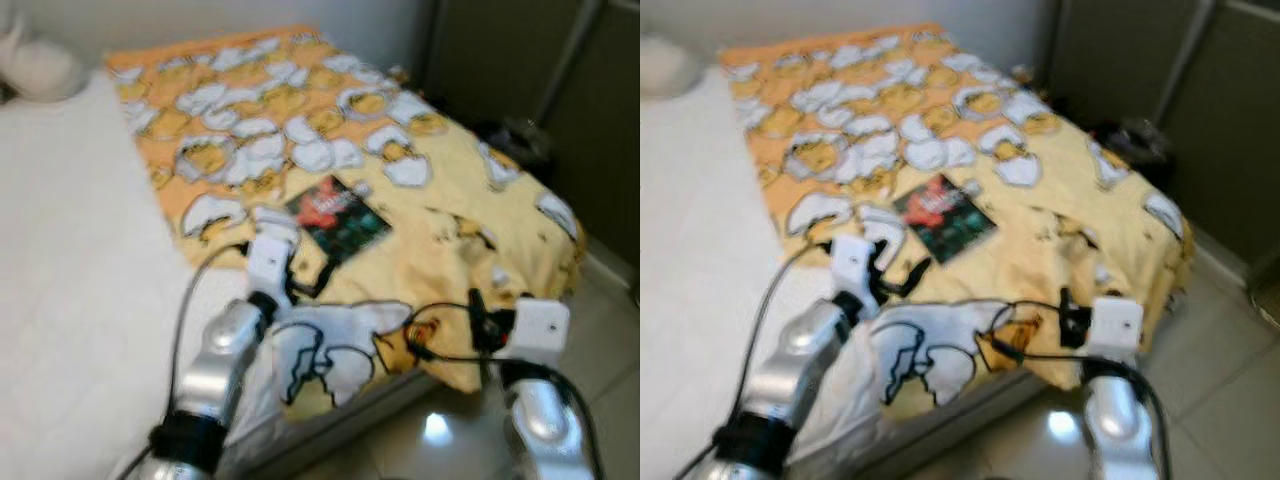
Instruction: Clean up the room
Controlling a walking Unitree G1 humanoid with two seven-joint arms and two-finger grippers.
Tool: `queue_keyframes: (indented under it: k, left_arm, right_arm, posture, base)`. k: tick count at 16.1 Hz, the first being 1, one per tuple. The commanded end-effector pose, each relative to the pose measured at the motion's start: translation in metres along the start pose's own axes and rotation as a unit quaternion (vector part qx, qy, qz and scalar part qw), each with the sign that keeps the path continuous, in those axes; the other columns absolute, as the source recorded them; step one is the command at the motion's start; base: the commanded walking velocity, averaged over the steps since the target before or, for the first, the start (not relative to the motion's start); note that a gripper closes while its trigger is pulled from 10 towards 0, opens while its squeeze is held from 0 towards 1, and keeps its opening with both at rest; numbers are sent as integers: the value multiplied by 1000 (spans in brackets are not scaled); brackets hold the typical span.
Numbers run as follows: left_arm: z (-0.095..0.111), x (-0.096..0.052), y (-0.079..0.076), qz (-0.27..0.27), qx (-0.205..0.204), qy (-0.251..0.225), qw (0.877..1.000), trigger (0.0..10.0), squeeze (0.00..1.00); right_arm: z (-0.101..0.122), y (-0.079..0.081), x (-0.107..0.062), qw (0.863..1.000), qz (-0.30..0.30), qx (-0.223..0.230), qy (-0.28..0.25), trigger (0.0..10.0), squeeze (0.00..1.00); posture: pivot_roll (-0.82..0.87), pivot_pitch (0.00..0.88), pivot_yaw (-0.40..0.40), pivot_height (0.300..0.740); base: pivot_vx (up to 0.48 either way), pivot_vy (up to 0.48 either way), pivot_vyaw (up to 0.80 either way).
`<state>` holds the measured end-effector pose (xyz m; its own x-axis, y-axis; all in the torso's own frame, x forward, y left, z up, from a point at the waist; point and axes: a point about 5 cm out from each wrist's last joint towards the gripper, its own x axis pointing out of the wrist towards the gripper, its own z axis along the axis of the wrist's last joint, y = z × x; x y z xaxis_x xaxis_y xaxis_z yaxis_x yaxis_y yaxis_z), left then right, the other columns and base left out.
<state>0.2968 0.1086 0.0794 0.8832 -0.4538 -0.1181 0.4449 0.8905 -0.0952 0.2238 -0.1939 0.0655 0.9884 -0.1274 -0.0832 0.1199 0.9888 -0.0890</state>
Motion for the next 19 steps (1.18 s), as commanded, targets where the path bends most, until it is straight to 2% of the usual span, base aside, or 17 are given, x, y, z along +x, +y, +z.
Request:
queue_keyframes:
  k: [1, 7, 9, 11, 14, 15, 16, 18, 19]
  left_arm:
    - [-2, 1, 0, 6, -11, 4, 1000, 10000, 0]
    - [-3, 2, 0, 6, -9, 5, 1000, 10000, 0]
    - [-5, 2, 2, 16, -18, 9, 1000, 10000, 0]
    - [-7, 3, 7, 32, -28, 17, 999, 10000, 0]
    - [-6, 10, 28, 78, -54, 42, 995, 10000, 0]
    - [0, 17, 44, 98, -59, 48, 992, 10000, 0]
    - [3, 20, 50, 107, -71, 49, 990, 10000, 0]
    - [3, 22, 58, 124, -110, 56, 985, 10000, 0]
    - [-1, 24, 58, 125, -149, 63, 979, 10000, 0]
  right_arm:
    - [4, -4, 0, 1000, -5, -5, -10, 10000, 0]
    - [5, -3, 1, 1000, -3, -7, -11, 10000, 0]
    - [4, -2, 0, 1000, 1, -15, -10, 10000, 0]
    - [4, 0, -1, 1000, 2, -12, -8, 10000, 0]
    - [5, 2, -6, 1000, 2, -6, -8, 10000, 0]
    - [4, 5, -11, 1000, 7, -4, -5, 10000, 0]
    - [4, 7, -14, 1000, 14, -5, -3, 10000, 0]
    - [5, 12, -20, 1000, 30, -7, -2, 10000, 0]
    - [7, 15, -22, 999, 44, -7, -3, 10000, 0]
  posture:
    - [-29, 13, 31, 740]
    - [-29, 13, 32, 740]
    - [-29, 13, 32, 740]
    - [-30, 22, 33, 740]
    - [-32, 49, 30, 740]
    - [-33, 67, 26, 740]
    - [-35, 86, 26, 740]
    - [-40, 125, 25, 740]
    - [-44, 138, 25, 740]
  base:
    - [341, -334, 0]
    - [362, -312, 0]
    - [414, -152, 681]
    - [0, 0, 669]
    - [0, 0, 0]
    - [0, 0, 0]
    - [0, 0, 0]
    - [0, 0, 0]
    - [0, 0, 0]
